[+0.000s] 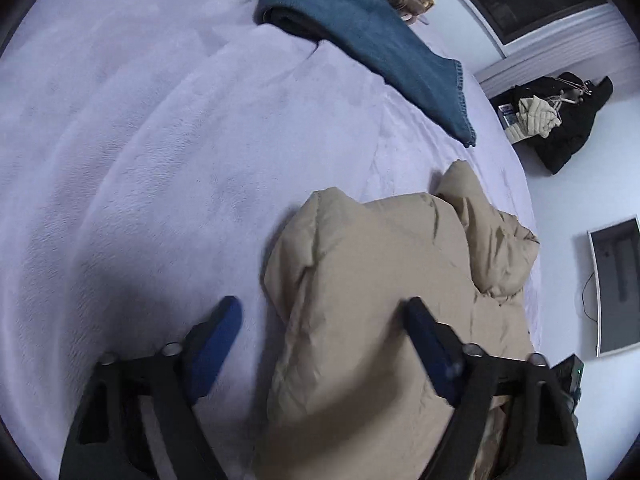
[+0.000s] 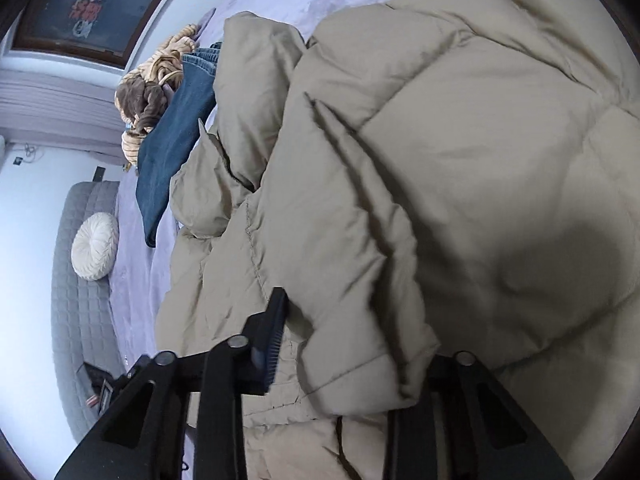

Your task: Fold large clothes

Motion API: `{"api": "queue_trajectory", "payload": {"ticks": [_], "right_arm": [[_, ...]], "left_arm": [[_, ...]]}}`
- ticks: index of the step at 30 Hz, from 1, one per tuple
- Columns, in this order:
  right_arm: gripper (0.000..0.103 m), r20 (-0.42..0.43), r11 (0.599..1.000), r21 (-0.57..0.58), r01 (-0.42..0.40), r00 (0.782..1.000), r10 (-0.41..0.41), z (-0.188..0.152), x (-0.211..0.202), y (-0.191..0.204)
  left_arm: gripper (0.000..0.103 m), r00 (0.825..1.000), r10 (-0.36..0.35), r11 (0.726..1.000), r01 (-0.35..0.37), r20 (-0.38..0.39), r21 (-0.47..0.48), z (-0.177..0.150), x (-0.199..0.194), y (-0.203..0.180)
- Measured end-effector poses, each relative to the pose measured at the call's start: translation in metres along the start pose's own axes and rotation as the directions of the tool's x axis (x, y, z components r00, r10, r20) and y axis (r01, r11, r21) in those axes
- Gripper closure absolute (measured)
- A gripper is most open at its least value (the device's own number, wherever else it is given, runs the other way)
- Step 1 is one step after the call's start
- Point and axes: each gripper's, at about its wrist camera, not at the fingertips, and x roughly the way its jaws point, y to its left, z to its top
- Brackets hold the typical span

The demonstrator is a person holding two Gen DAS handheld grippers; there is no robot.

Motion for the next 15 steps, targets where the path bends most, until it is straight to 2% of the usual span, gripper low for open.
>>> {"api": "queue_trajectory", "payload": {"ticks": [1,3,4,5,7,8,10,12,15], "right_arm": [[0.086,-0.003,1.0,-0.009,-0.003,1.0,0.003,-0.002,-0.002,0.0],[0.091,-0.001,0.999,-0.043,0.001,1.0,-0.001,-0.004,-0.004,0.003],[0.092,0.005,0.998,-0.064,0.009,1.0,-0.009,-0.005,-0.006,0.006],[0.092,0.016,0.996,-0.083,0.02,1.0,-0.019,-0.007,-0.009,0.009],[0.093,0.024,0.996,-0.088,0.03,0.999,-0.028,-0.013,-0.013,0.009],[0.093,0.024,0.996,-0.079,0.037,0.999,-0.035,-0.017,-0.013,0.007],[0.093,0.026,0.996,-0.068,0.059,0.998,-0.057,-0.024,-0.009,0.002],[0.093,0.03,0.994,-0.08,0.081,0.996,-0.078,-0.028,-0.001,-0.002],[0.093,0.049,0.985,-0.132,0.115,0.993,-0.11,-0.02,0.005,0.004]], "left_arm": [[0.06,1.0,-0.024,1.0,0.024,0.011,0.0,0.002,0.004,-0.003],[0.077,0.998,-0.031,0.999,0.029,0.052,0.042,-0.002,-0.001,-0.017],[0.083,0.995,-0.008,0.993,-0.004,0.099,0.118,-0.006,-0.01,-0.033],[0.083,0.991,0.013,0.981,-0.038,0.132,0.189,-0.009,-0.016,-0.046],[0.083,0.978,0.085,0.934,-0.144,0.19,0.326,-0.017,-0.021,-0.071],[0.083,0.972,0.123,0.915,-0.189,0.199,0.355,-0.017,-0.017,-0.074],[0.083,0.956,0.22,0.884,-0.279,0.193,0.375,-0.013,0.003,-0.069],[0.083,0.93,0.304,0.847,-0.364,0.208,0.389,-0.014,0.018,-0.058],[0.079,0.896,0.365,0.808,-0.44,0.252,0.391,-0.017,0.023,-0.057]]}}
